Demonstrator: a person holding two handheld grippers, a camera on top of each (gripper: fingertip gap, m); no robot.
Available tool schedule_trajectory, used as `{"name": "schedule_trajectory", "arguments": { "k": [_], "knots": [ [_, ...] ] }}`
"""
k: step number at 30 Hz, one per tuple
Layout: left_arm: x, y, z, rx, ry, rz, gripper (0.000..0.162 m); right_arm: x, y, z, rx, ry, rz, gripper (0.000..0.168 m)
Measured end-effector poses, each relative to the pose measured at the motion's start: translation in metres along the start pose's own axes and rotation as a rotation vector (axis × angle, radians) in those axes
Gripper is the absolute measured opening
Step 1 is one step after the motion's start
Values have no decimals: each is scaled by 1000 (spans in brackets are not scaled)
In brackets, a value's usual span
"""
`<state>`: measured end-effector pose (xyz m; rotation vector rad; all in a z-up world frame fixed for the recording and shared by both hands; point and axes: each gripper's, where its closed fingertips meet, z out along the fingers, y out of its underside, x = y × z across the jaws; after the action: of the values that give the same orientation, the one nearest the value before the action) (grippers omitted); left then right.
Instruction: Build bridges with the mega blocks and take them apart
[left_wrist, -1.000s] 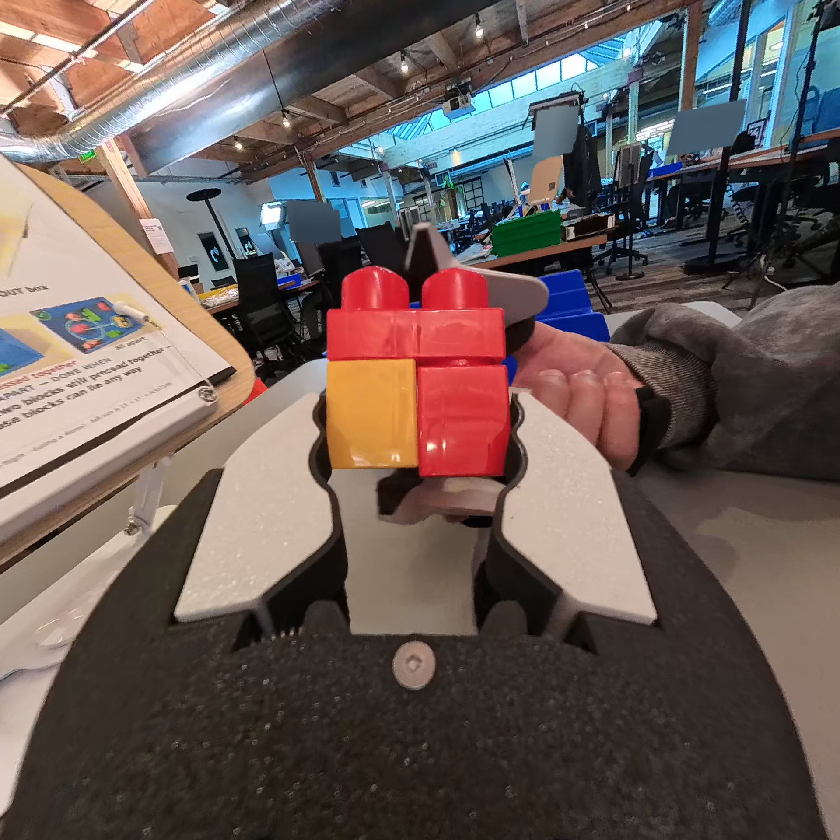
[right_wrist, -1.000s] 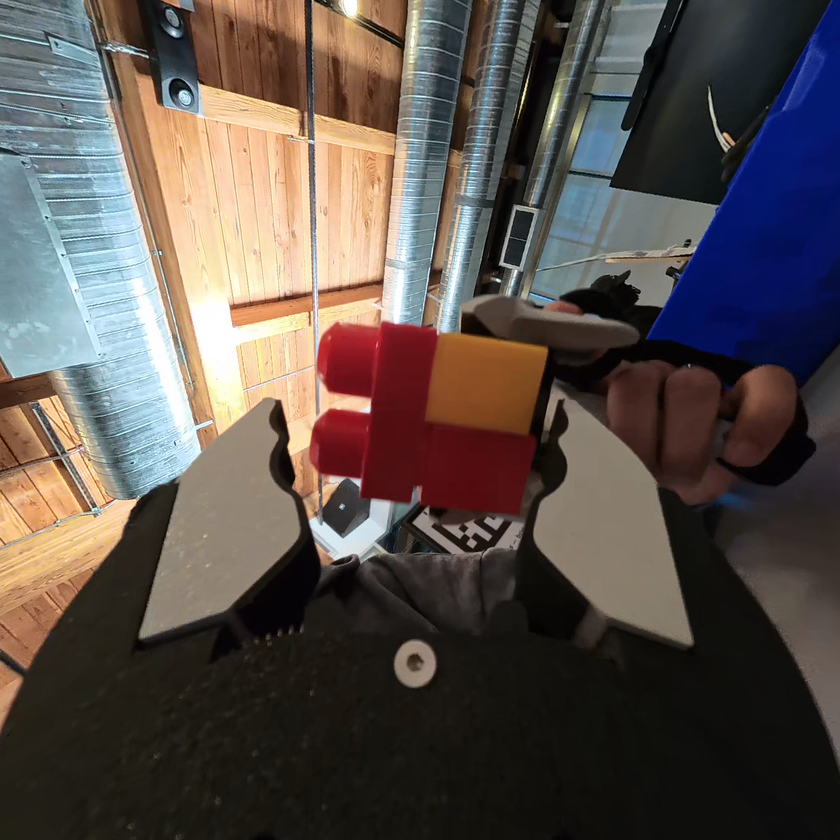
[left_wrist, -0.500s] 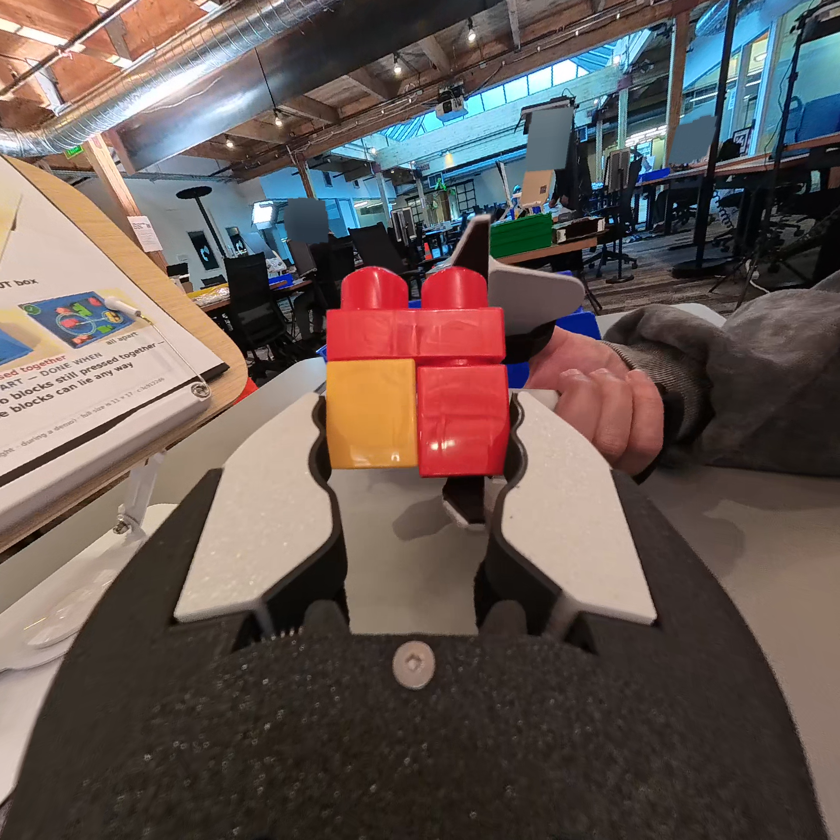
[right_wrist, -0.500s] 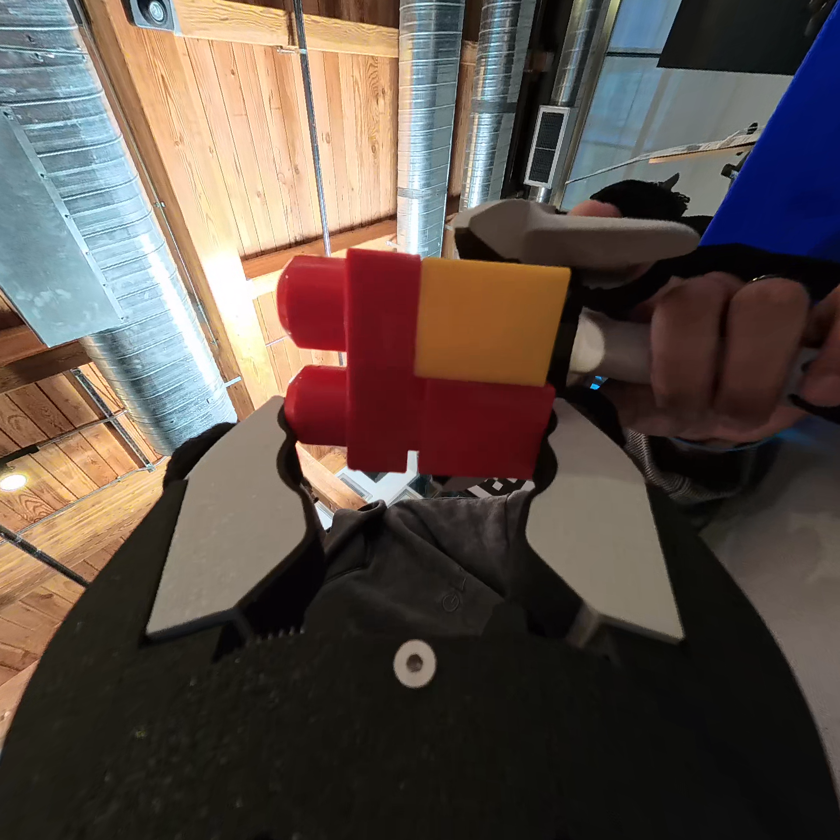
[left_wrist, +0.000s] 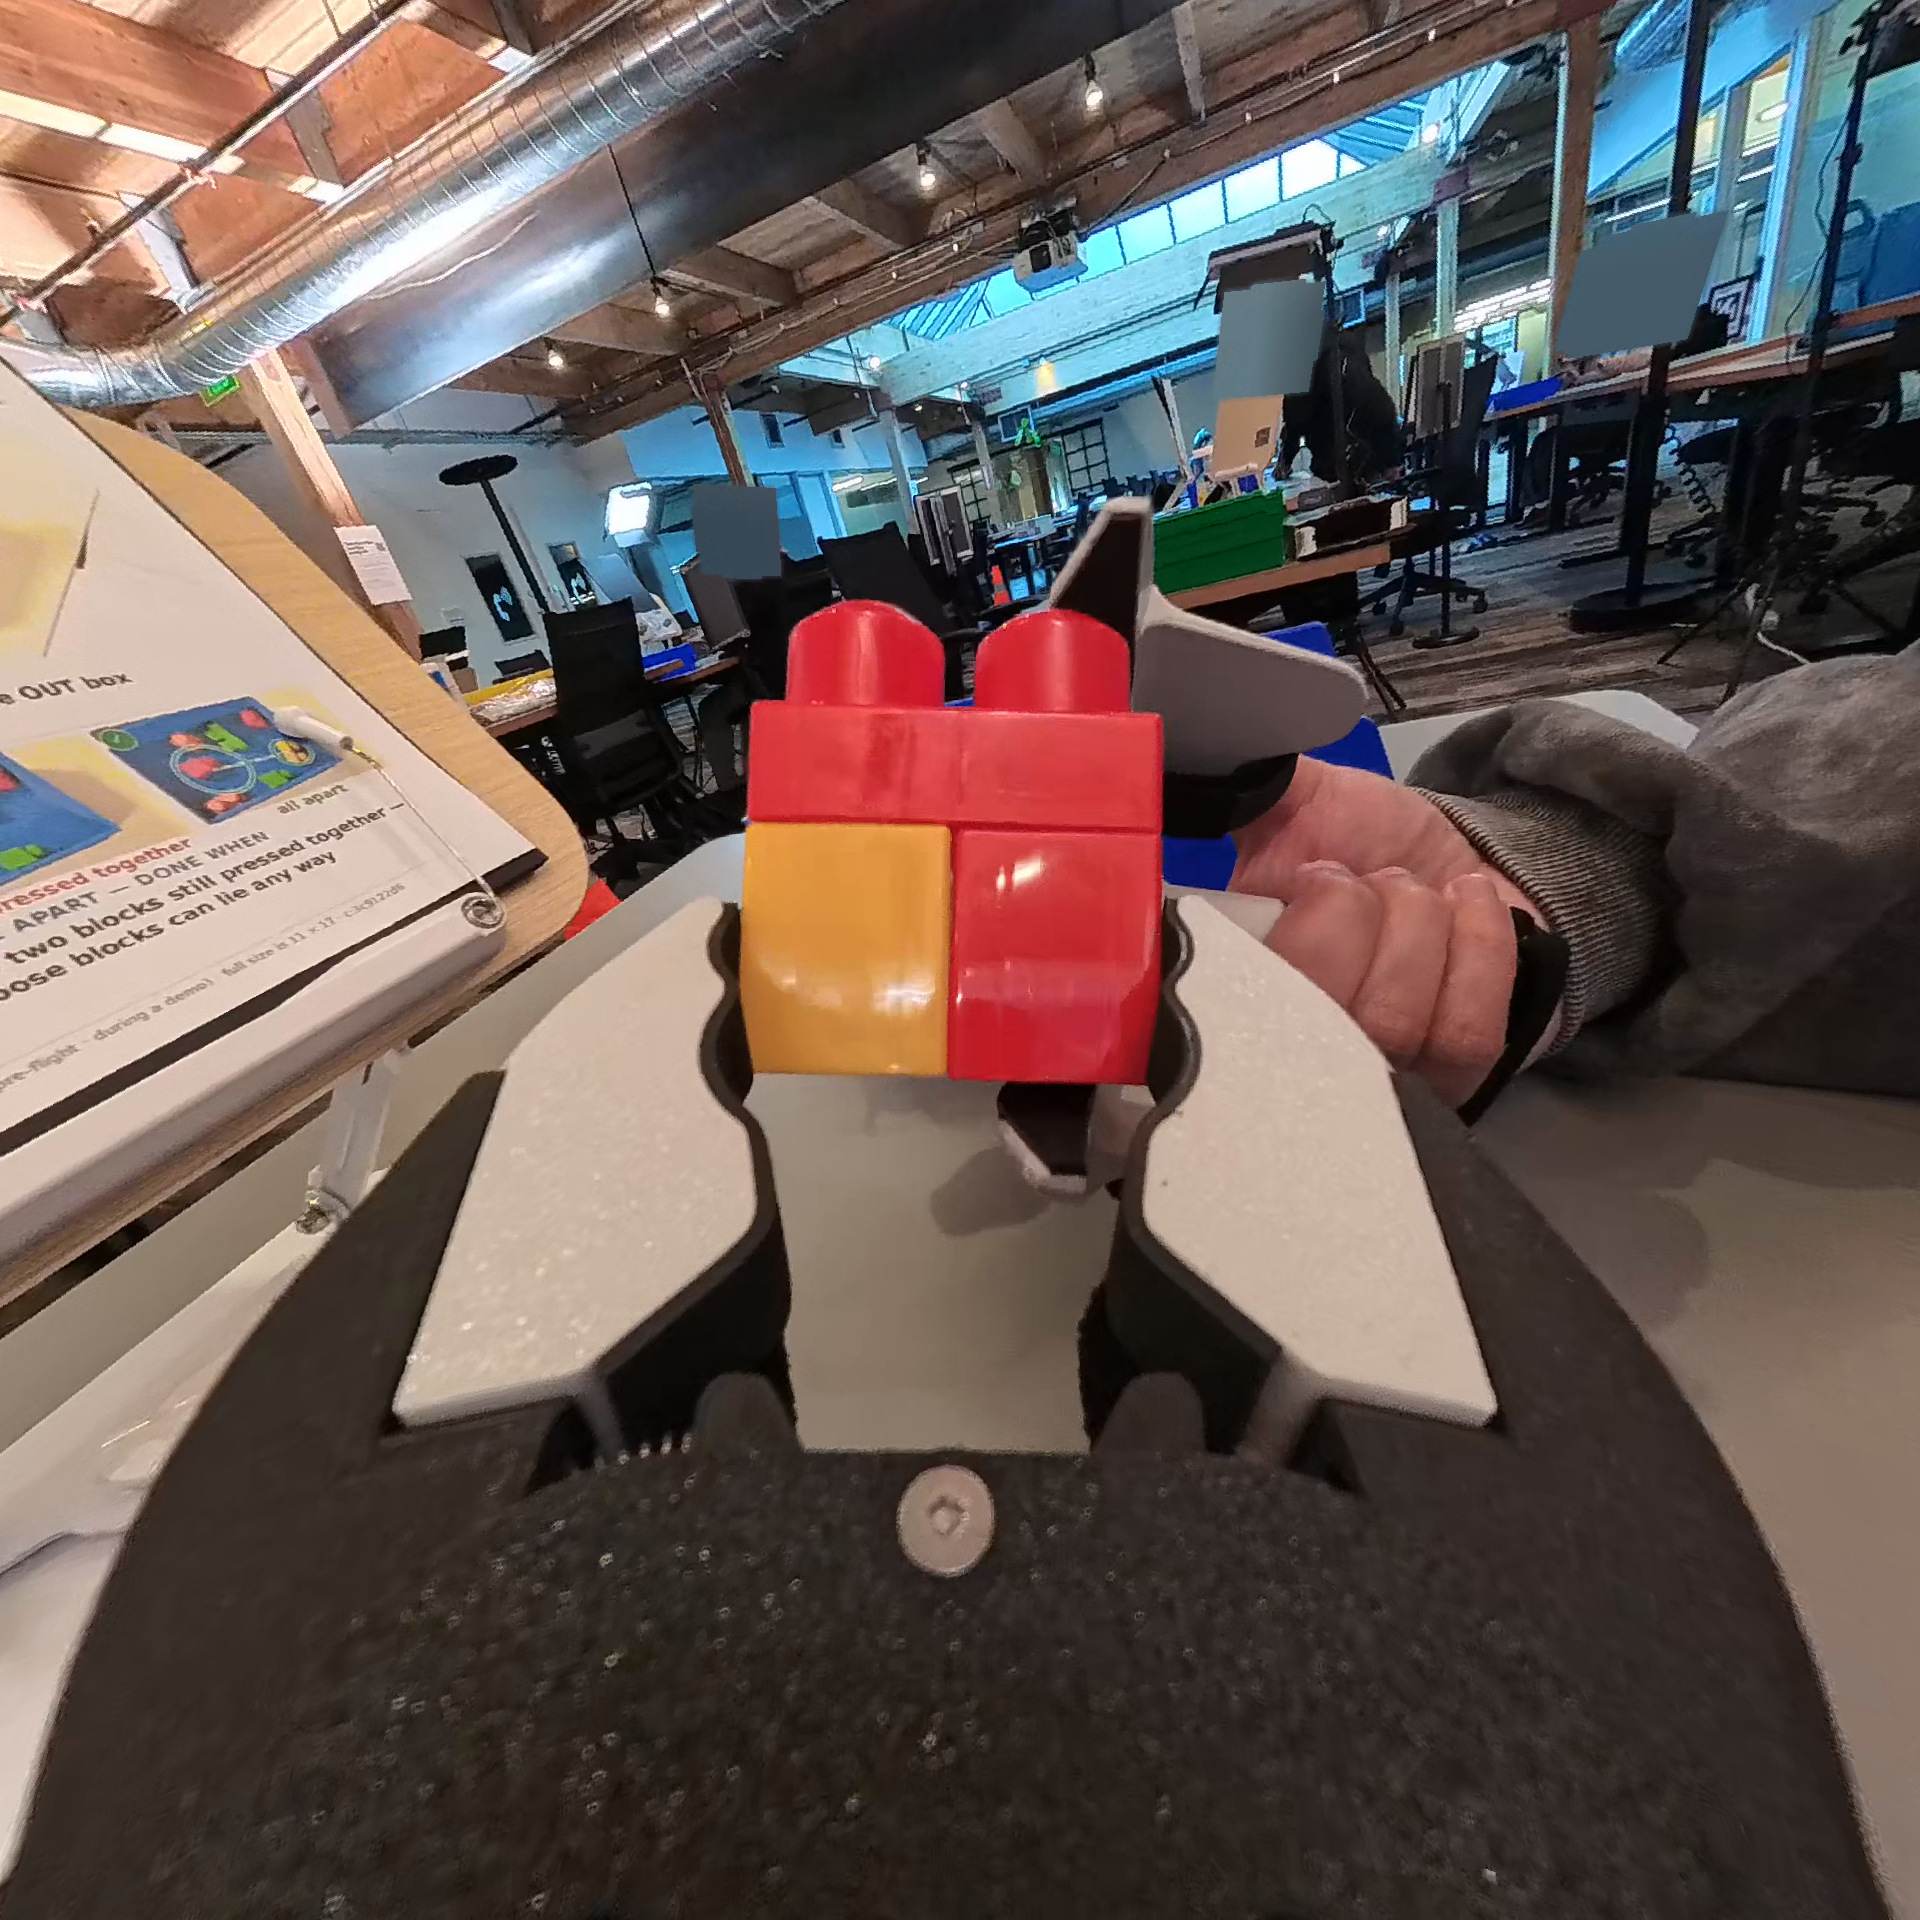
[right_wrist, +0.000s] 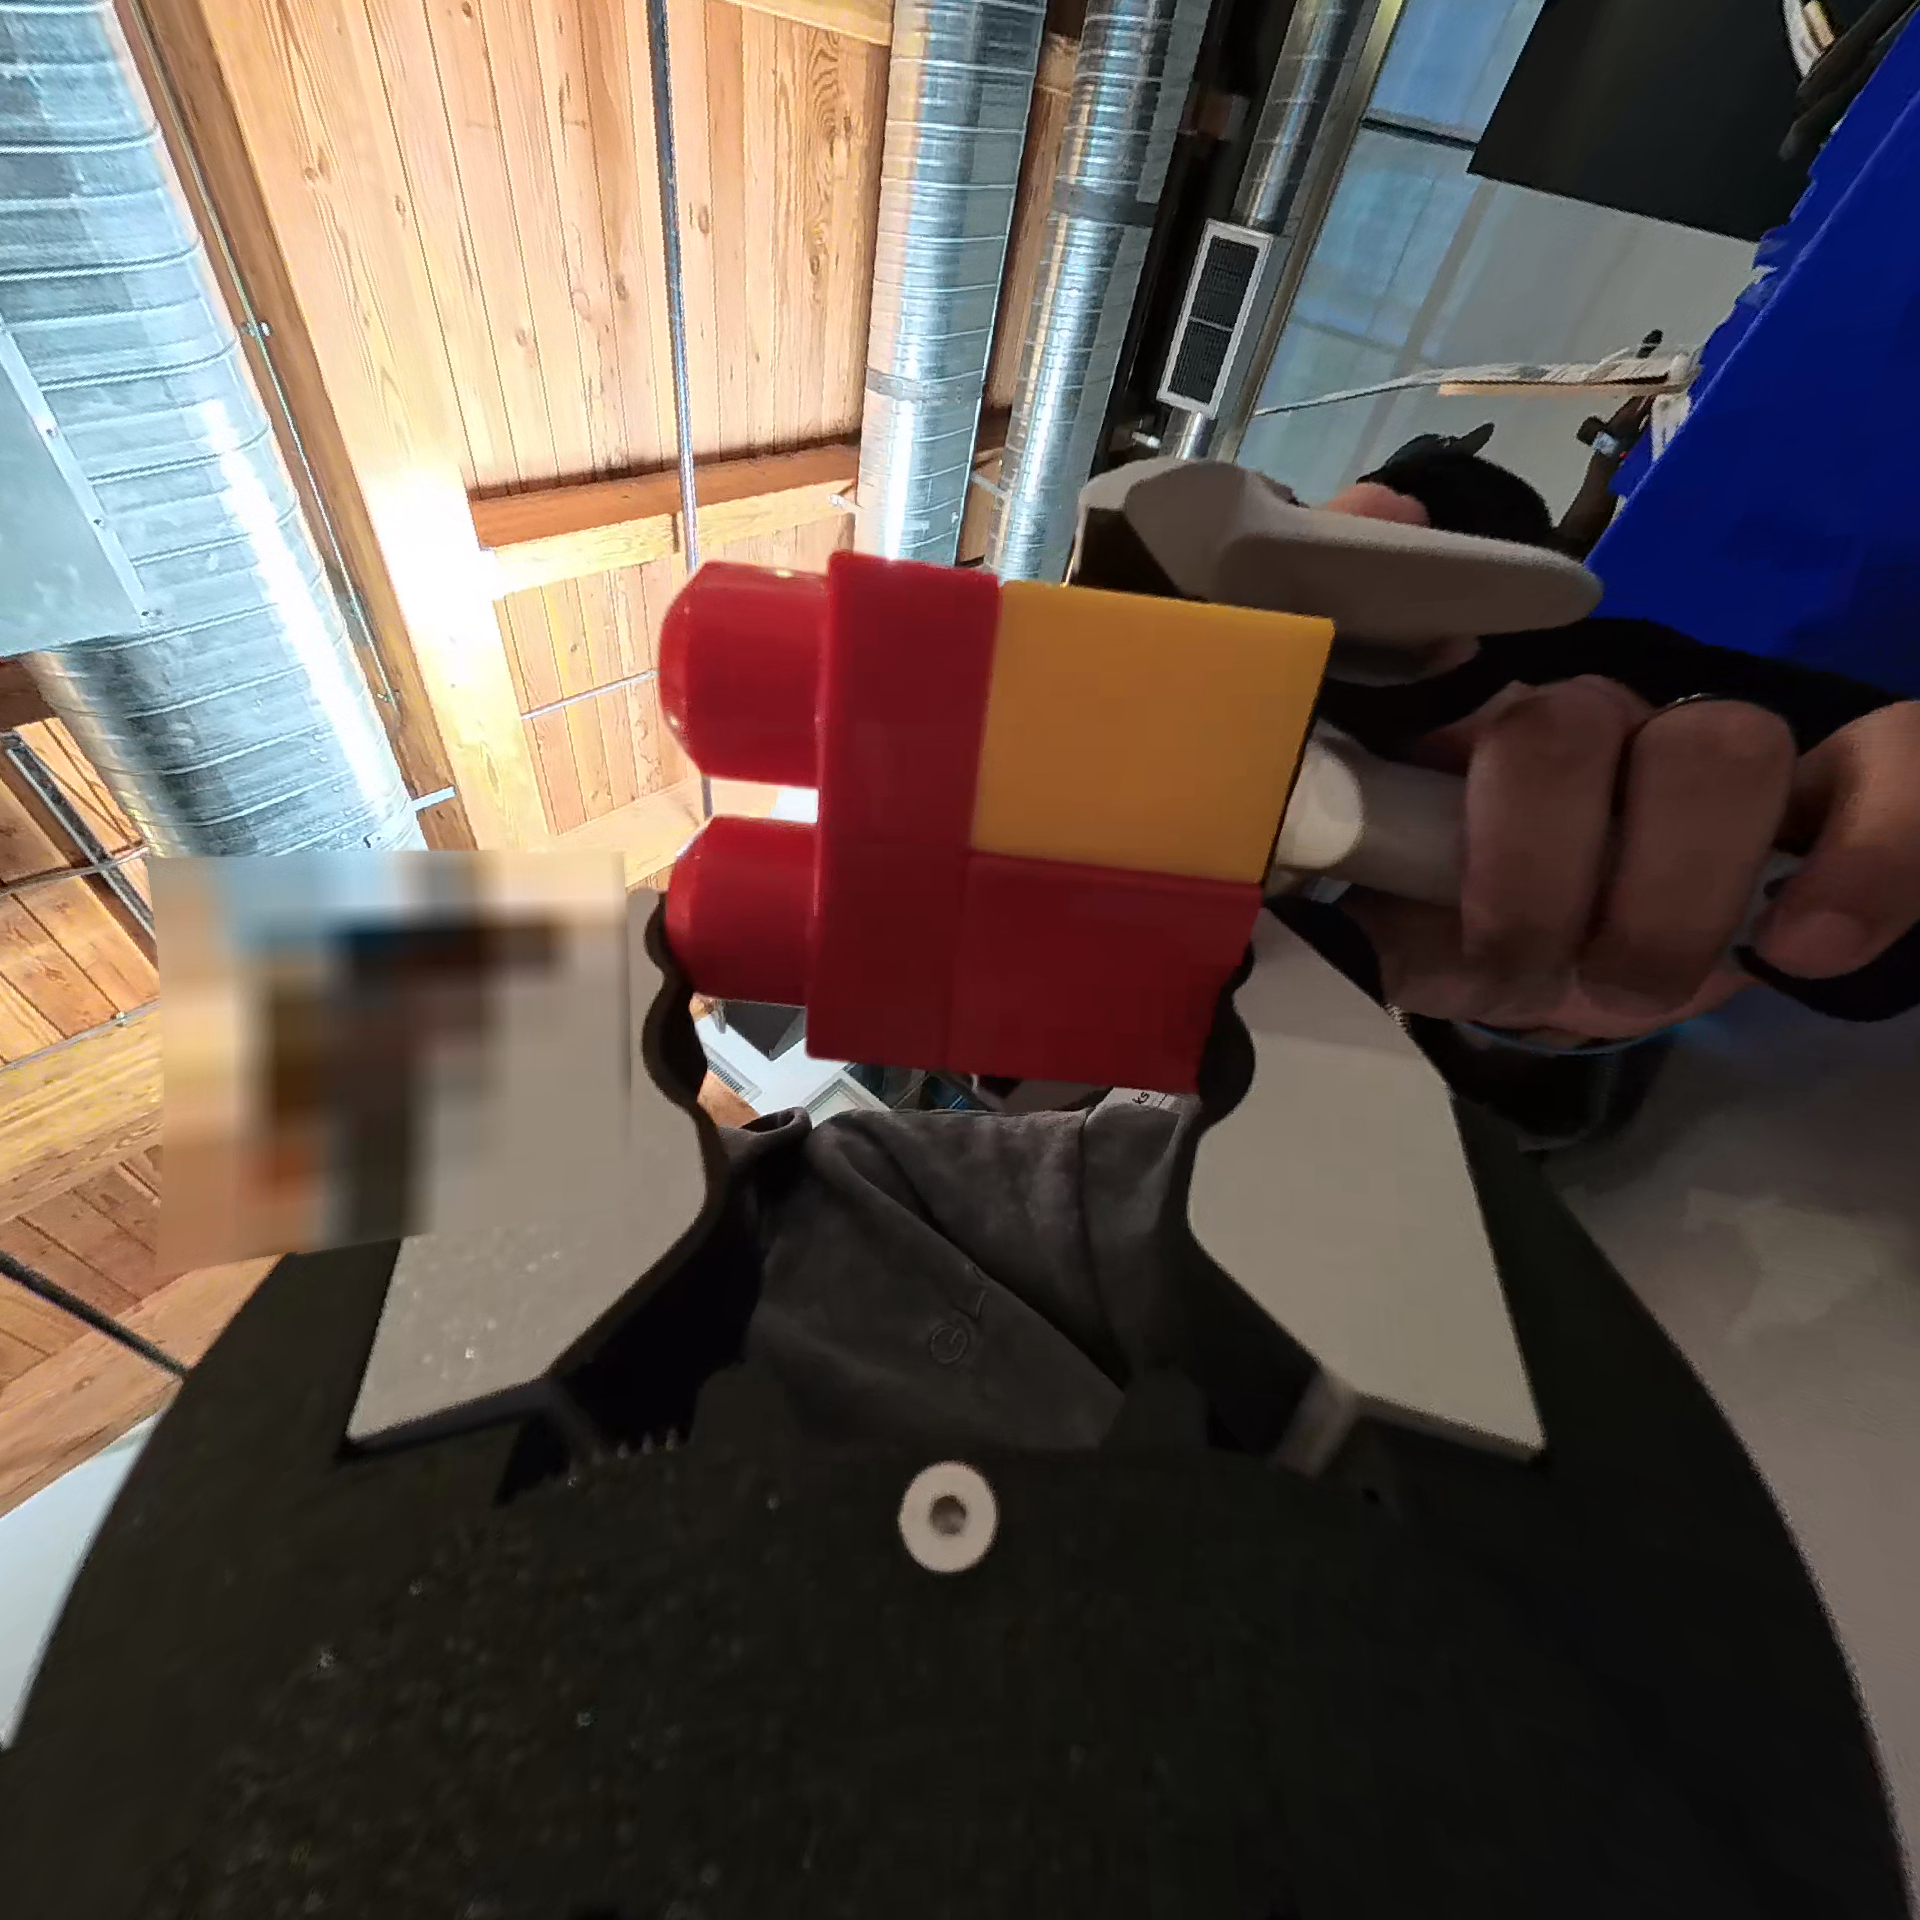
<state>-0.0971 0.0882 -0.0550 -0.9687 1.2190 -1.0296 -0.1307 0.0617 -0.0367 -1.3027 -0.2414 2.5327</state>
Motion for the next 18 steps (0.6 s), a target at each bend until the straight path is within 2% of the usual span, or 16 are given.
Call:
{"name": "schedule_trajectory", "arguments": {
  "k": [12, 18],
  "knots": [
    [2, -1, -1, 4, 0, 4, 75, -2, 2, 1, -13, -15, 32, 97],
    [-8, 5, -5, -27, -74, 63, 74, 9, -12, -4, 105, 123, -39, 97]
  ]
}}
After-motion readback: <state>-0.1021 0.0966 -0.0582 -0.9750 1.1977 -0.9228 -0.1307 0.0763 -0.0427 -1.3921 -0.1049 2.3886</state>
